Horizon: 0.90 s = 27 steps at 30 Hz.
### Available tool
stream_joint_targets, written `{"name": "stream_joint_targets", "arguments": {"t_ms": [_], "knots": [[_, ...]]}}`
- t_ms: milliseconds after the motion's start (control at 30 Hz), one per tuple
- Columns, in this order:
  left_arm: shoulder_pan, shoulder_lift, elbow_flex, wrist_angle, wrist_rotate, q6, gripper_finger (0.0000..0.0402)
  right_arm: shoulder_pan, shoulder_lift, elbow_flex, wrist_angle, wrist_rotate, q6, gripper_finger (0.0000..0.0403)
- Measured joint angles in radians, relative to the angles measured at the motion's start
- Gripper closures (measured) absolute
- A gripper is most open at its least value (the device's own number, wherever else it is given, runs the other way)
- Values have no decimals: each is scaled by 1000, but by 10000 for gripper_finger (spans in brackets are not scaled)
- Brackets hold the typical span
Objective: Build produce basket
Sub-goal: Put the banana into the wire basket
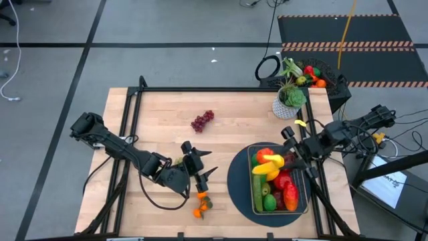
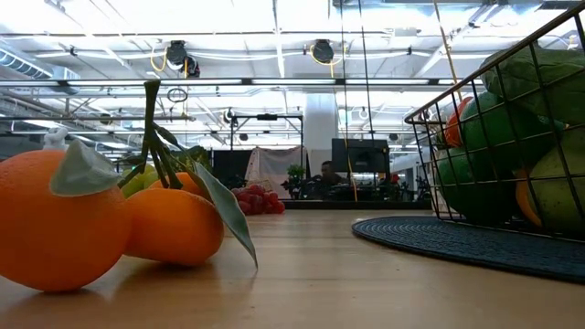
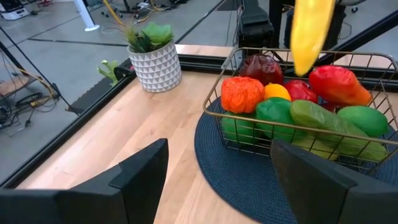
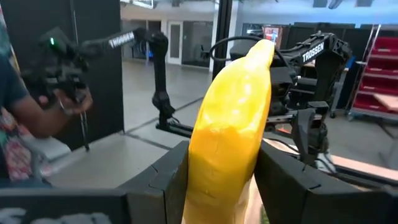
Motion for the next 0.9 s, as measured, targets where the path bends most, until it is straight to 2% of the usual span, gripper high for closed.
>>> {"name": "stream_joint_targets", "arguments": {"t_ms": [233, 667, 900], "knots": [[0, 0, 0, 0, 0, 0, 121, 0, 0, 0, -6, 2, -36, 248], [0, 0, 0, 1, 0, -6, 121, 0, 1, 0, 2, 9, 308, 248], [0, 0, 0, 5, 0, -12, 121, 0, 1, 0, 2, 59, 432, 248]]}}
